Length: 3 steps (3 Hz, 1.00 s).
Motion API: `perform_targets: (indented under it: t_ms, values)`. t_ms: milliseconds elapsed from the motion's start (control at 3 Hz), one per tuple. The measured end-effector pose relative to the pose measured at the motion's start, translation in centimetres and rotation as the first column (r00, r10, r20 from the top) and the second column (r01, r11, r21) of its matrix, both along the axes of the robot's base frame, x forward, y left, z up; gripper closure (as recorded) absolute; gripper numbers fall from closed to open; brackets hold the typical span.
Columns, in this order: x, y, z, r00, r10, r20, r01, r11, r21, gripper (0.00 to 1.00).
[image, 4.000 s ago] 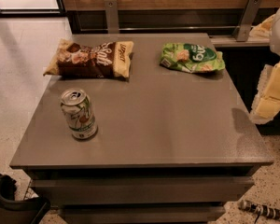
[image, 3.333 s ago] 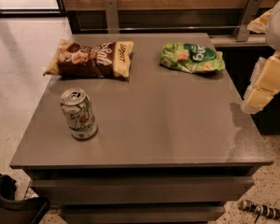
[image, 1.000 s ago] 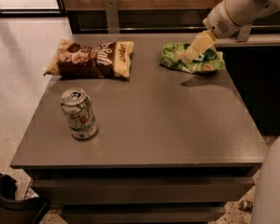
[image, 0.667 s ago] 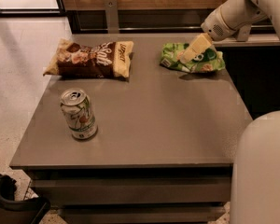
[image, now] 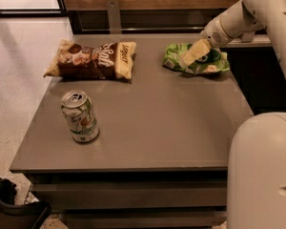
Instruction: Pick green rice chip bag
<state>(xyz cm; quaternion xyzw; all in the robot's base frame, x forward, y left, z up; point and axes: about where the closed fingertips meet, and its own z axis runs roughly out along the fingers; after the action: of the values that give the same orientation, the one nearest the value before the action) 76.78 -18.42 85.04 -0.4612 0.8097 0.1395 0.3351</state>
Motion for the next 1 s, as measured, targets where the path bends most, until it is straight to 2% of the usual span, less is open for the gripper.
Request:
perform_targets:
  t_ms: [333, 667, 1000]
  values:
    - [-0.2, 1.6, -2.5, 0.9993, 0.007, -0.036, -0.005, 0.998, 0.057, 0.12]
    - [-0.4, 2.4, -3.6, 0.9984, 0.017, -0.053, -0.013, 0.998, 0.069, 0.35]
    - [-0.4, 2.4, -3.2, 0.9984, 0.017, -0.053, -0.013, 0.998, 0.069, 0.66]
